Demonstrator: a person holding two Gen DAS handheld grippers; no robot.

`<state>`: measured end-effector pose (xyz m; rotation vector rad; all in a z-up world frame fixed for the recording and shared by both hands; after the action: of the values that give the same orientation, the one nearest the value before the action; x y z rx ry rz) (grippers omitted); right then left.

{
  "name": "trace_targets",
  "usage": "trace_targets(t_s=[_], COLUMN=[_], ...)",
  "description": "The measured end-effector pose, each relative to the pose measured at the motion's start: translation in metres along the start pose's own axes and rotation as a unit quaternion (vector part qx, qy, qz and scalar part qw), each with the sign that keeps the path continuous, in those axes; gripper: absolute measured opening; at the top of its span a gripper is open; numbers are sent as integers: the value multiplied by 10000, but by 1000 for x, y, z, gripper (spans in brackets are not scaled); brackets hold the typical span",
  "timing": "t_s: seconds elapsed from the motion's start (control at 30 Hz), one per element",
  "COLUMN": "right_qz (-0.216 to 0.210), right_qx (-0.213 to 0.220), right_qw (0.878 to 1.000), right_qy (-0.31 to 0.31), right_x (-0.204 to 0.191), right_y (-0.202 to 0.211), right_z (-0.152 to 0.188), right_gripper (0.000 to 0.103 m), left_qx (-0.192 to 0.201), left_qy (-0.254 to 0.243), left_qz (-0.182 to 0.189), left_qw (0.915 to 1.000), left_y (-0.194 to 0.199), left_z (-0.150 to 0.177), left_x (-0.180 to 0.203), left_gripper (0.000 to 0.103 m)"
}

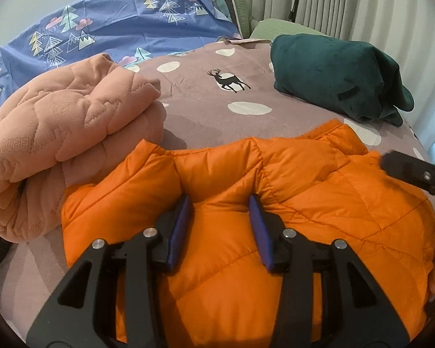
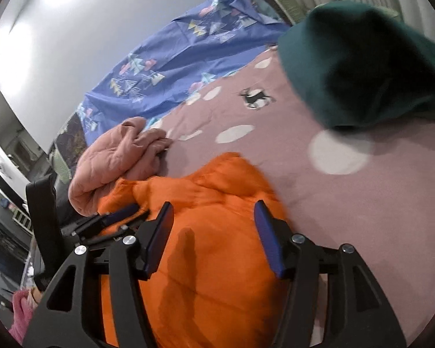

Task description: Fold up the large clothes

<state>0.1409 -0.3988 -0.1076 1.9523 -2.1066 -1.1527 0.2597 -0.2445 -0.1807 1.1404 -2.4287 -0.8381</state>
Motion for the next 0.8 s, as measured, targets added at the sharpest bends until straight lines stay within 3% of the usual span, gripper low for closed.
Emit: trace_targets(t_s=[0.03, 0.07, 0.17, 0.27, 0.7, 0.77, 0.8], right_qz=[107, 324, 621, 833, 732, 746, 750], right_qx=[-22, -56, -64, -56, -18, -8, 3], right_qw=[9998, 9986, 9939, 9911, 9938, 9938, 9938], right_qy=[143, 405, 913, 1038, 833, 821, 822], right_x=[1, 1, -3, 2, 15, 13, 11], right_y=[3, 4, 2, -12, -11, -8, -6], right_z=[2, 5, 16, 27, 30, 29, 28], right_gripper=[52, 36, 27, 27, 35, 35, 35], left_qx=[1, 3, 29, 28, 109, 204, 312], left_qy=[-5, -6, -4, -4, 14, 101, 148], left_qz=[-1, -1, 3, 2, -39, 136, 416], left_qw=[10000, 10000, 10000, 10000, 9999, 9996, 9985], left_y=[0, 0, 0, 0, 17, 30, 40], left_z=[0, 0, 0, 0, -8, -15, -20], left_x=[0, 0, 0, 0, 1, 5, 13], left_gripper=[44, 44, 44, 44, 42, 40, 40])
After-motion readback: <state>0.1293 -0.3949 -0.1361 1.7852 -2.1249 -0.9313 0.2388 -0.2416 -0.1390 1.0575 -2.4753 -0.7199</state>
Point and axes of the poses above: each gripper's, at about its wrist camera, not at the fingertips, and y roughly against the way its jaws point, x to its right, z to its underside, the point moved 5 cm from there along -y, roughly the way its jaws point, and after that the axes turned 8 degrees about x, right-handed, at the moved point
